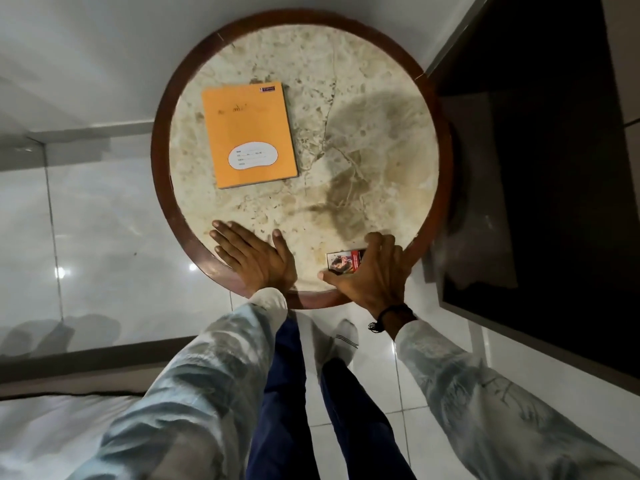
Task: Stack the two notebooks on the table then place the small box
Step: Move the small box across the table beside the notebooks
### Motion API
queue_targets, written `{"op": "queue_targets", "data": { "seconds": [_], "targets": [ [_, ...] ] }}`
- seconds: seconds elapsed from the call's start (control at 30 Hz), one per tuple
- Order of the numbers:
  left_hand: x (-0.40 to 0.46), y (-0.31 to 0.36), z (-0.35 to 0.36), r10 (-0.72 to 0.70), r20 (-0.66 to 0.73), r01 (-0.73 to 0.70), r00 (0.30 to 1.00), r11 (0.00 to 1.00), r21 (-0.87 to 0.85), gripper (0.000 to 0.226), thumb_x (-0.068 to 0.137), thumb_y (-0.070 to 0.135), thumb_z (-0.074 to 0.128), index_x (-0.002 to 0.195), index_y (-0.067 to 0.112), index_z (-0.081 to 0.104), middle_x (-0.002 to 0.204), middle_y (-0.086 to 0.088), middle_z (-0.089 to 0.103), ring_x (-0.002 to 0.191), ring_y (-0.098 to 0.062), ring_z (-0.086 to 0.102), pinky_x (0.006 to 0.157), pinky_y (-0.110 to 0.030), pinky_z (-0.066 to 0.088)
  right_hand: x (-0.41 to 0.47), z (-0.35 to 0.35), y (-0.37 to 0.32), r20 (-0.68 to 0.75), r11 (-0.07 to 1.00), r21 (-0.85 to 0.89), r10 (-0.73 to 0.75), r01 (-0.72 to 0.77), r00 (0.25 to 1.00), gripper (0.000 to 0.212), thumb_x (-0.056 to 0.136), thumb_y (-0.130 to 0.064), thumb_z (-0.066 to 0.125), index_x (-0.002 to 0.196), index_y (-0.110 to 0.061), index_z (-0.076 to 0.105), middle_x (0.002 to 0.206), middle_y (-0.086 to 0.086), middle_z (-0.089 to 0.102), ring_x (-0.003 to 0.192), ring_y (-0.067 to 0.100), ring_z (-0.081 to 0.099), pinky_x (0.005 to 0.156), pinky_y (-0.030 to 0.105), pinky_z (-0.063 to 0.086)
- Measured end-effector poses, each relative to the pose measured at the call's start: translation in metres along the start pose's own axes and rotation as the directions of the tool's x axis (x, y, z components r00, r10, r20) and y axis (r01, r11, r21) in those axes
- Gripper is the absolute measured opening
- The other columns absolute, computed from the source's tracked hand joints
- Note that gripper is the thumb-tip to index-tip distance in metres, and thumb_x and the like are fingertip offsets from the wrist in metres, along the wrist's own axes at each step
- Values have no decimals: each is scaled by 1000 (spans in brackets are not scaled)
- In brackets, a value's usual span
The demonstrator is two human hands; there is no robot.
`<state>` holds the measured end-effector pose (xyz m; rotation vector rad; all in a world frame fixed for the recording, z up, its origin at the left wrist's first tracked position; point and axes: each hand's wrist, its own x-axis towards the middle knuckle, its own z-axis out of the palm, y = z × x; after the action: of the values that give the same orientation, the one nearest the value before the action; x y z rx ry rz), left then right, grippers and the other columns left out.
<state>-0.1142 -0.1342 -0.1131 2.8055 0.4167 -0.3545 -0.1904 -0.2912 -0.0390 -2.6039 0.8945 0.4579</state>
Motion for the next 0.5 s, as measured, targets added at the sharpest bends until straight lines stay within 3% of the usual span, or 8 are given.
{"op": "queue_targets", "data": {
  "seconds": [0.17, 0.23, 0.33, 0.43, 0.5],
  "targets": [
    [1, 0, -1, 3, 30, -4, 1000, 1000, 22, 89, 105, 54, 30, 163, -9, 3, 174, -29, -1, 163, -45, 0, 134, -58, 8, 8, 1, -16, 43, 998, 45, 48, -50, 998, 82, 61, -53, 75, 124, -9, 46, 120, 13, 51, 107, 36, 54, 88, 44, 51],
    [0, 0, 1, -10, 21, 9, 1000, 999, 34, 87, 105, 53, 31, 163, -8, 7, 174, -29, 4, 163, -45, 4, 134, -57, 10, 21, -5, -21, 42, 981, 177, 72, -79, 996, 71, 63, -51, 76, 119, -18, 47, 117, 12, 49, 103, 34, 54, 81, 44, 55],
    [1, -3, 6, -8, -17, 9, 1000, 999, 48, 87, 105, 54, 26, 163, -8, 10, 173, -30, 8, 163, -45, 8, 133, -57, 12, 61, -19, -32, 90, 860, 429, 262, -275, 961, 59, 67, -56, 76, 107, -25, 47, 111, 8, 48, 98, 35, 57, 74, 40, 54],
    [5, -3, 10, -20, -10, 21, 1000, 998, 65, 88, 104, 55, 27, 163, -7, 6, 173, -30, 6, 163, -46, 8, 133, -59, 14, 112, -33, -45, 124, 735, 560, 382, -382, 916, 62, 69, -58, 77, 106, -17, 49, 112, 15, 52, 97, 37, 56, 72, 37, 42],
    [5, -2, 11, -20, 2, 20, 1000, 998, 67, 89, 103, 54, 30, 163, -6, 4, 173, -29, 4, 163, -46, 6, 132, -60, 15, 136, -38, -50, 169, 674, 604, 413, -425, 895, 76, 67, -63, 79, 115, -13, 48, 121, 19, 52, 101, 37, 54, 79, 41, 47]
  ]
}}
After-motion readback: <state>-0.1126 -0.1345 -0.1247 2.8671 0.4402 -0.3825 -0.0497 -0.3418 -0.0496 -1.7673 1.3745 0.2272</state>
